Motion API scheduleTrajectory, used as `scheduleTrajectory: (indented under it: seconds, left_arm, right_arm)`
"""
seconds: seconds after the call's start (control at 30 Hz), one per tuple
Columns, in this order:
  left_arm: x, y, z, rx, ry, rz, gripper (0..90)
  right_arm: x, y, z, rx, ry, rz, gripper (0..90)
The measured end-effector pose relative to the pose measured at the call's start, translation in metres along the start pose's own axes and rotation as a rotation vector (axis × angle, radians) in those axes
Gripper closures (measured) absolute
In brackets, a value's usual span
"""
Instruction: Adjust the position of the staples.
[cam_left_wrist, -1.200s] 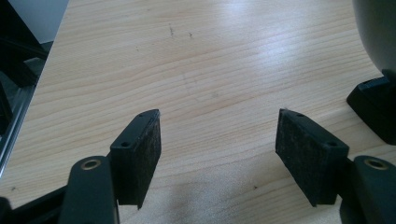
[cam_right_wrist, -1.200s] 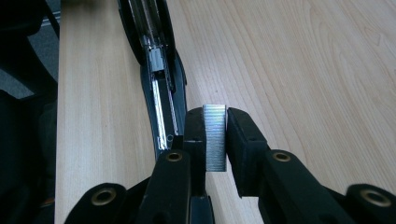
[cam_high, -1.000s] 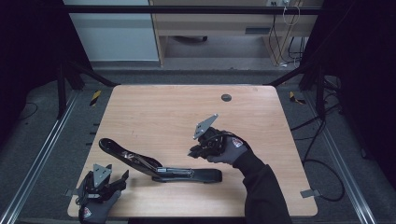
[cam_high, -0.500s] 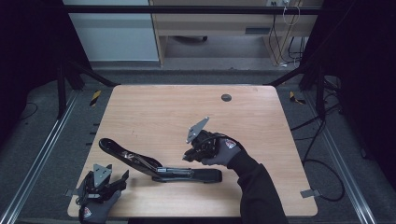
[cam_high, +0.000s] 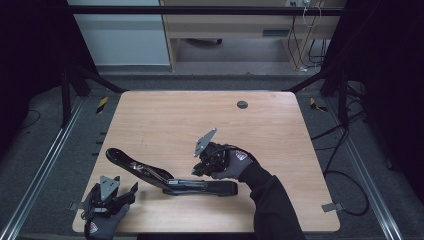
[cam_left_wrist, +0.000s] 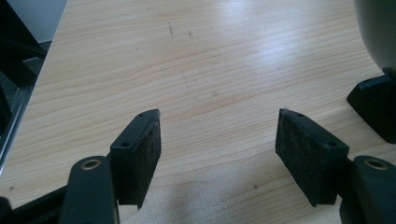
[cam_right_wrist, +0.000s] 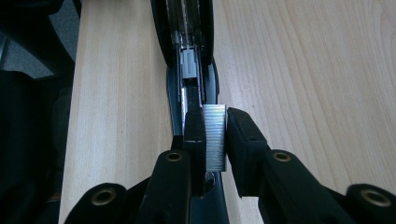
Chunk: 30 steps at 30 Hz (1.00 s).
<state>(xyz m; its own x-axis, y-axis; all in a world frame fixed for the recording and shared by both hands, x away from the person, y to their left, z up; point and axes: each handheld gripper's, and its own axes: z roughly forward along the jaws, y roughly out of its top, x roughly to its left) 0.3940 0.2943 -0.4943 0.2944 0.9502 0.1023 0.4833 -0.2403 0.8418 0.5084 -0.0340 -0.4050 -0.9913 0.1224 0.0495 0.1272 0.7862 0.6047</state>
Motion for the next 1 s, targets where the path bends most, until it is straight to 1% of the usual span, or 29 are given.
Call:
scheduleTrajectory:
  seconds: [0.13,0.17,0.33,0.53,0.6,0.8,0.93,1.0]
  left_arm:
    - [0.0,0.0,0.0,0.0,0.001,-0.001,30.7]
    - [0.0,0.0,0.0,0.0,0.001,0.0,30.7]
    - [0.0,0.0,0.0,-0.002,0.002,0.0,30.7]
    - [-0.001,0.0,0.0,0.0,0.003,0.002,30.7]
    - [-0.001,0.0,0.0,-0.001,0.003,0.002,30.7]
    - [-0.001,0.0,0.0,-0.001,0.003,0.002,30.7]
    - [-0.001,0.0,0.0,0.0,0.003,0.002,30.7]
    - [-0.001,0.0,0.0,0.0,0.004,0.003,30.7]
  right_arm:
    - [0.001,-0.001,0.005,0.013,0.004,-0.004,78.2]
    - [0.001,-0.001,0.006,0.016,0.011,-0.01,78.1]
    - [0.005,-0.003,0.011,0.024,0.016,-0.002,78.2]
    - [0.007,-0.007,0.017,0.041,0.025,-0.014,78.1]
    - [0.008,-0.007,0.018,0.048,0.022,-0.004,78.2]
    - [0.008,-0.009,0.02,0.054,0.027,-0.008,78.2]
    - [0.007,-0.011,0.021,0.067,0.025,-0.001,78.2]
    - [0.007,-0.011,0.023,0.063,0.03,0.003,78.2]
